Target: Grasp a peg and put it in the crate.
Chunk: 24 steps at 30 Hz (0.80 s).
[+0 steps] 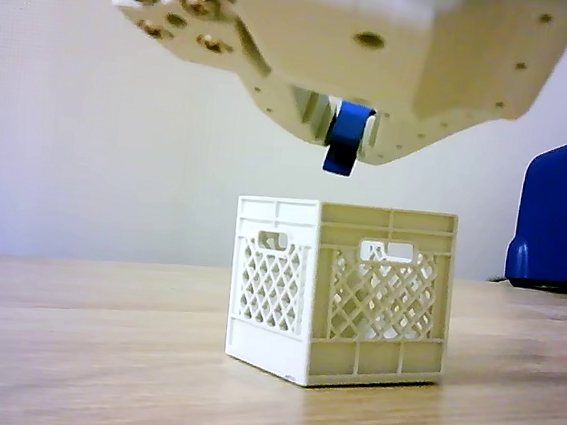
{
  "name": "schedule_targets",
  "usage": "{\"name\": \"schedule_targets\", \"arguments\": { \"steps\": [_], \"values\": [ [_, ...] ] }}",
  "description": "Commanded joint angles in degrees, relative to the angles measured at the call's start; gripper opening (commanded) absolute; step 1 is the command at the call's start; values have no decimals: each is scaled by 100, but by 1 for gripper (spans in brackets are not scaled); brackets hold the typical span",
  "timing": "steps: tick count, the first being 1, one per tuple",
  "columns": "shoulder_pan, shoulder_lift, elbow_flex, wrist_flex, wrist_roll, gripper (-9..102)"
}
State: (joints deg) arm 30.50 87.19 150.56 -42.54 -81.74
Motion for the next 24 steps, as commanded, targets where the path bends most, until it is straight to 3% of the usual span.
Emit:
{"name": "schedule_targets", "arguments": {
  "steps": [1, 4, 12, 16, 21, 24],
  "values": [
    [53, 79, -308, -176, 35, 0],
    [70, 70, -290, -114, 53, 3],
    [70, 123, -281, -105, 53, 25],
    [79, 158, -281, -105, 53, 19],
    [79, 650, -185, 0, 185, -4],
    [18, 1380, 88, 264, 554, 1]
  ]
}}
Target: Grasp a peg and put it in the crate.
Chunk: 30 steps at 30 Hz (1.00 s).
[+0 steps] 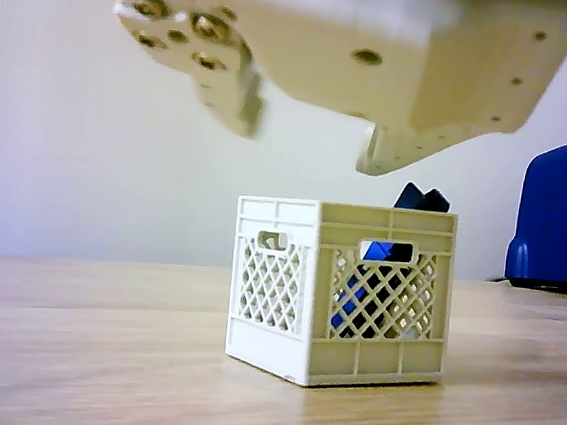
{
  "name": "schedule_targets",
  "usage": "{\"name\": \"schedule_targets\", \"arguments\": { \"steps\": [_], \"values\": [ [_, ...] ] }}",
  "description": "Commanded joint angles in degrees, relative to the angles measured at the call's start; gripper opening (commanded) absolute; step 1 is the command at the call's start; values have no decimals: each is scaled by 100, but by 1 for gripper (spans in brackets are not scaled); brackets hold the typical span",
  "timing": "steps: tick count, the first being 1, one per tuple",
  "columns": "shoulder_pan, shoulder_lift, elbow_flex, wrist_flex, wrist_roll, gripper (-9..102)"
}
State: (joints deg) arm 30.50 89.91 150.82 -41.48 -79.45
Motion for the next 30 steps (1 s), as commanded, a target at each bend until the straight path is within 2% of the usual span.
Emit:
{"name": "schedule_targets", "arguments": {
  "steps": [1, 8, 13, 17, 25, 30],
  "values": [
    [-9, 1433, 176, 272, 466, 2],
    [-448, 3823, 958, 1222, 1626, -1],
    [-993, 5423, 1345, 2320, 2971, -1],
    [-1529, 6618, 1441, 3516, 4087, -1],
    [-2769, 8420, 1433, 6574, 5941, -1],
    [-3217, 9290, 1450, 7884, 7110, -1]
  ]
}}
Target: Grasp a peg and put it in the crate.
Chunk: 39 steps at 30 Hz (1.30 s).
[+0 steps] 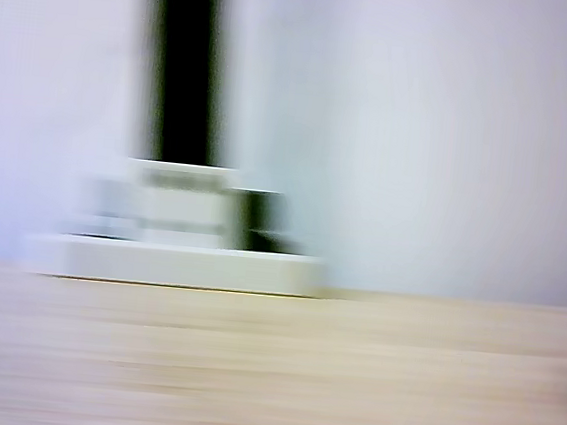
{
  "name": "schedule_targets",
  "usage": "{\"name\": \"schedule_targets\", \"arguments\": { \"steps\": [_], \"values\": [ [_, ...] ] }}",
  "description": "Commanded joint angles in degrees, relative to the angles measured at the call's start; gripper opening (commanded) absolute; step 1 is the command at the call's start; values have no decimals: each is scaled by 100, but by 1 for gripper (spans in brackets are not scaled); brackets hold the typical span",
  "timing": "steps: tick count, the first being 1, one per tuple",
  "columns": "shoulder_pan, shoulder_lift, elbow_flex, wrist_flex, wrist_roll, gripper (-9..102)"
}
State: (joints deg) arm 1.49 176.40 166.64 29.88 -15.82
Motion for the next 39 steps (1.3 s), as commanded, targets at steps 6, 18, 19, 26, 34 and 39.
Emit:
{"name": "schedule_targets", "arguments": {
  "steps": [6, 18, 19, 26, 34, 39],
  "values": [
    [-378, 1160, 123, 1564, 1872, -1],
    [-396, 1459, 861, 1679, 2092, -1],
    [-396, 1468, 861, 1687, 2092, -1],
    [-396, 1468, 870, 2171, 2101, -1],
    [-396, 1468, 853, 2285, 2101, -1],
    [-396, 1468, 853, 2285, 2101, -1]
  ]
}}
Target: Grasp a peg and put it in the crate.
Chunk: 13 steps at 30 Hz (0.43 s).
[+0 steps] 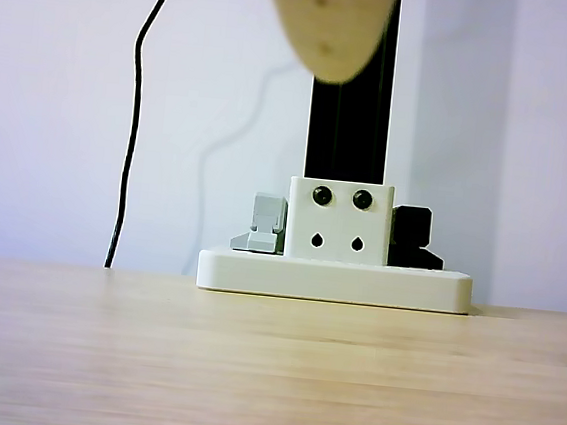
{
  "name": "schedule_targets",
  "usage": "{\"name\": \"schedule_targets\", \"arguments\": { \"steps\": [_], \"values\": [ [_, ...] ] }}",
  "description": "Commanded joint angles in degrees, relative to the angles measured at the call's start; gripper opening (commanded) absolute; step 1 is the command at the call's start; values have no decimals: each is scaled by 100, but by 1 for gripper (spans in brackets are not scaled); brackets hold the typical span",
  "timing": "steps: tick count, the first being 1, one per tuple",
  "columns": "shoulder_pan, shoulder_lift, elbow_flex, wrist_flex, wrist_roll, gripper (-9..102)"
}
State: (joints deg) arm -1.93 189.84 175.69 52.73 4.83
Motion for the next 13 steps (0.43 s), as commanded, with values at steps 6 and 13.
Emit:
{"name": "schedule_targets", "arguments": {
  "steps": [6, 13],
  "values": [
    [-53, 123, -53, -18, 26, -1],
    [-53, 123, -44, -53, 0, -1]
  ]
}}
